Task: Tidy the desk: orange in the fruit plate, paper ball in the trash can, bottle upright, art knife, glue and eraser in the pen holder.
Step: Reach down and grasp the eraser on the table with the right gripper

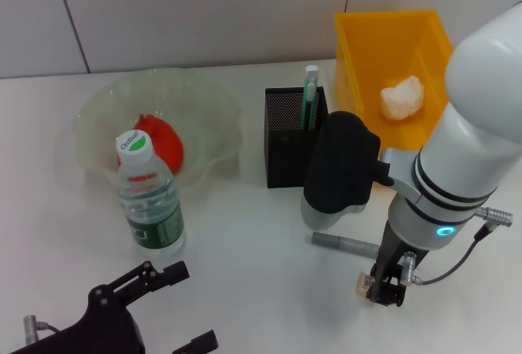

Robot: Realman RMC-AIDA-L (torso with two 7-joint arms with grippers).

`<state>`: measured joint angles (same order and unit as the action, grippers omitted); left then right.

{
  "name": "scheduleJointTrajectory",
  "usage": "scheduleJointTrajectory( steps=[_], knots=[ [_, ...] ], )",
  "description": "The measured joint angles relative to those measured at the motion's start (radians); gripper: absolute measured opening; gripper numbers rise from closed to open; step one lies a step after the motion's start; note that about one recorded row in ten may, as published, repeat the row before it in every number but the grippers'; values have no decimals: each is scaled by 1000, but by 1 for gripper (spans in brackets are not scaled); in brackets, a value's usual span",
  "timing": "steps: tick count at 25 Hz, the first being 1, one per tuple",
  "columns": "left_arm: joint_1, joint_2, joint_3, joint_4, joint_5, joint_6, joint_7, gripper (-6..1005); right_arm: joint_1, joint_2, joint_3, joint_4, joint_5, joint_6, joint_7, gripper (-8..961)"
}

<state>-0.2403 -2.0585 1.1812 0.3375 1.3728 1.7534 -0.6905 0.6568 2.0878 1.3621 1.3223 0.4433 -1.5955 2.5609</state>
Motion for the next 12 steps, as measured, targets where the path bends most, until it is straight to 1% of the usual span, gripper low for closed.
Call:
scheduleJointTrajectory(
  steps=[4,9,12],
  knots=[
    [-1,0,-1,0,0,-1,5,814,9,0,1,-22,7,9,-1,255],
    [-3,0,-4,3,0,0,5,813,10,-3,14,-4,33,1,-3,253],
    [-2,0,-6,10,0,0,3,813,10,-4,17,9,34,-6,-3,223]
  ],
)
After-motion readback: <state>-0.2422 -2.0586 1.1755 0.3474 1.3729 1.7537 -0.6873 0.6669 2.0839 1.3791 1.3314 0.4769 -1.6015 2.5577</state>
